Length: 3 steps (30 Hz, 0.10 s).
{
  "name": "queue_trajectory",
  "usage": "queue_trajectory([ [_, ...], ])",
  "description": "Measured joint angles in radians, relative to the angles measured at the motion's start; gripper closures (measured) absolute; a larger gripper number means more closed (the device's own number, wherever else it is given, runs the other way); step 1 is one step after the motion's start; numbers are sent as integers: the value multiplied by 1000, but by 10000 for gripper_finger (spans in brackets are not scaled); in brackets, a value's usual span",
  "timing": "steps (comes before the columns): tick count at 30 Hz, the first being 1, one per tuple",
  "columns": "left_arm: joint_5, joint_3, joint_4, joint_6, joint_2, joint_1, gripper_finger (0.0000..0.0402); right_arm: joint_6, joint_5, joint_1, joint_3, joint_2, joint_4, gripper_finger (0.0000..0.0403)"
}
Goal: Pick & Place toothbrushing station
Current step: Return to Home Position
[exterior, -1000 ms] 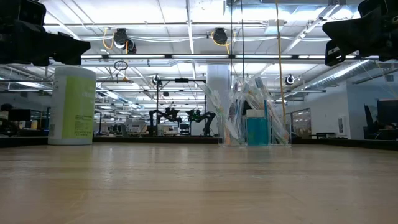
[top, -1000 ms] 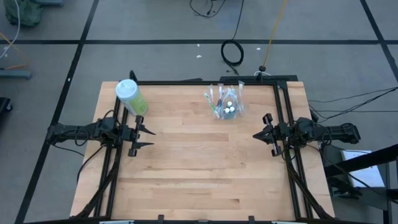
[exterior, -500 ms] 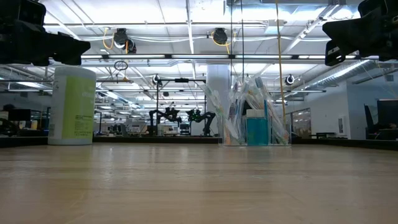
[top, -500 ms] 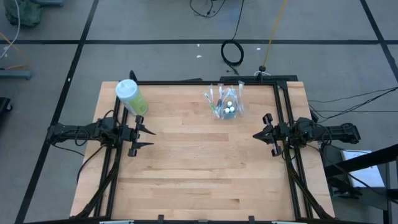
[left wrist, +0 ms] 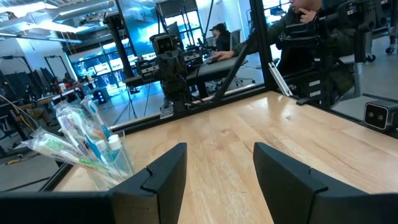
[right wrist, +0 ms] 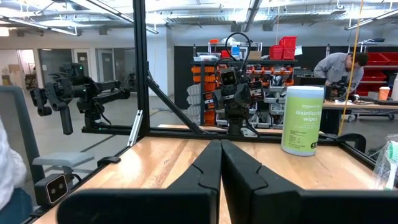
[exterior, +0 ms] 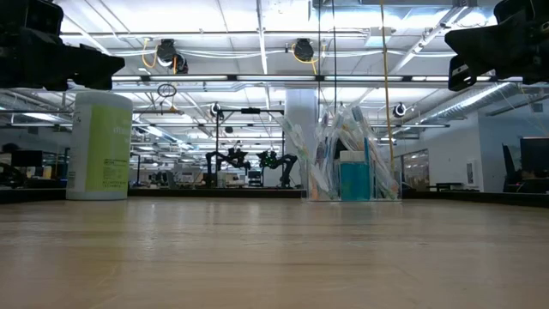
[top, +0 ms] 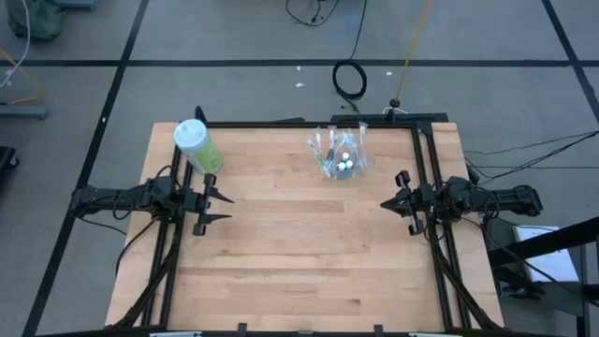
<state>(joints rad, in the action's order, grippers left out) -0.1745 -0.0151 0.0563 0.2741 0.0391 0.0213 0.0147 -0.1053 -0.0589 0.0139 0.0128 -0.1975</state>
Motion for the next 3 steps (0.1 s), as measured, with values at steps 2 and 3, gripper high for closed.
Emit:
queue_trajectory([
  [2,0,0,0,0,0,0,210,0,0,0,0,0,0,399],
  [3,0,0,0,0,0,0,210,0,0,0,0,0,0,399],
])
